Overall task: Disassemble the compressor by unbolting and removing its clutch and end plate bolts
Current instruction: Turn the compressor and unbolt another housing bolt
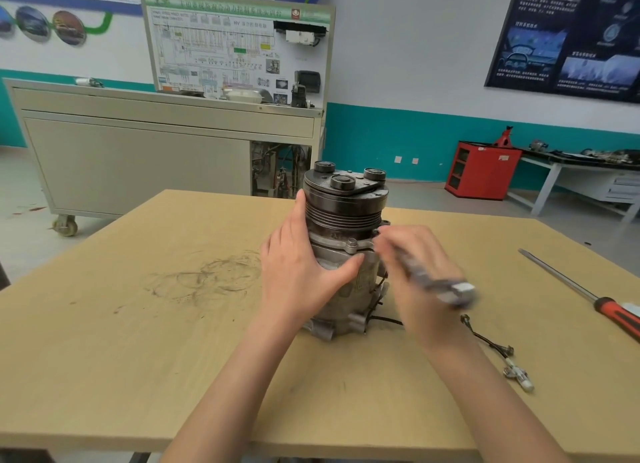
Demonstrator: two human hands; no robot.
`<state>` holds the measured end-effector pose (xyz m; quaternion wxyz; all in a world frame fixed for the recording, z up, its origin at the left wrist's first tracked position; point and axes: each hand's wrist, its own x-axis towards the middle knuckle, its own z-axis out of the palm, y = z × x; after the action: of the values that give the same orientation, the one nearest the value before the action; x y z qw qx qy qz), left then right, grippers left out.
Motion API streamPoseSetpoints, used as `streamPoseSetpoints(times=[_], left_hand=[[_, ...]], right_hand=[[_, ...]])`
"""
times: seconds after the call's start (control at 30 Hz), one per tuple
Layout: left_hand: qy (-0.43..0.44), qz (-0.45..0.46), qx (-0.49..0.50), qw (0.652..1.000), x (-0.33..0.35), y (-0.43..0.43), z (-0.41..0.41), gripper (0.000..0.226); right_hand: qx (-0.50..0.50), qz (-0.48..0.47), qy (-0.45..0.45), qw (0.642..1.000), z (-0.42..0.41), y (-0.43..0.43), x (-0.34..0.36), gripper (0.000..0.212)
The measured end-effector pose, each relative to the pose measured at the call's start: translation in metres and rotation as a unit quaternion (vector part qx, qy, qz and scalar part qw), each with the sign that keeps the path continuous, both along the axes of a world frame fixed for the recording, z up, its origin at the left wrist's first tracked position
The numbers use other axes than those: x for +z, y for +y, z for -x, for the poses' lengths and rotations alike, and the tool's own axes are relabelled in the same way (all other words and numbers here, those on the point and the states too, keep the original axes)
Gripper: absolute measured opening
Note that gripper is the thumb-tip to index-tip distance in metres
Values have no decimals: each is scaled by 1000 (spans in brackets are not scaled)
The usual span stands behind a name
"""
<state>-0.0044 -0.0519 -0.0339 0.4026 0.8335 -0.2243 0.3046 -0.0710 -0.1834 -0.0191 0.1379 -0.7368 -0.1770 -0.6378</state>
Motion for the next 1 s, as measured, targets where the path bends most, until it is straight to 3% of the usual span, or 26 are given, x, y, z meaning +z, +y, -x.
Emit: streamPoseSetpoints(times=[0.07,0.17,0.23,0.27,0.37,0.43,0.47,0.63,0.77,0.87,1.0], left_hand=[[0,-7,-1,1000,0,0,-1,113],[-3,-8,-2,1000,0,1,-3,112],[-3,-7,-5,1000,-1,2,-3,111],[-3,-7,-7,1000,-1,2,-3,111],[-5,-4,-9,1000,0,2,-3,110],[-3,-5,-9,1000,0,2,-3,110],[-3,-6,-9,1000,0,2,-3,110],[-6,-5,-2,1000,-1,1,-4,111],[-9,-4,3,1000,-2,0,-4,111],[-8,-6,5,1000,-2,0,-4,112],[-10,1,2,1000,-3,0,-4,113]], right_hand=[[185,-193,80,960,-5,-12,2,29],[401,-418,202,790,-21,-37,9,26],[489,-478,278,675,-33,-50,13,32],[509,-491,304,638,-39,-53,14,34],[511,-518,330,601,-54,-52,17,36],[497,-530,311,612,-54,-49,21,33],[484,-525,295,635,-51,-49,22,32],[286,-381,199,857,-19,-31,29,36],[122,-108,82,983,-3,-17,34,31],[1,68,10,998,1,-10,27,41],[-46,108,-32,993,4,-11,5,38]])
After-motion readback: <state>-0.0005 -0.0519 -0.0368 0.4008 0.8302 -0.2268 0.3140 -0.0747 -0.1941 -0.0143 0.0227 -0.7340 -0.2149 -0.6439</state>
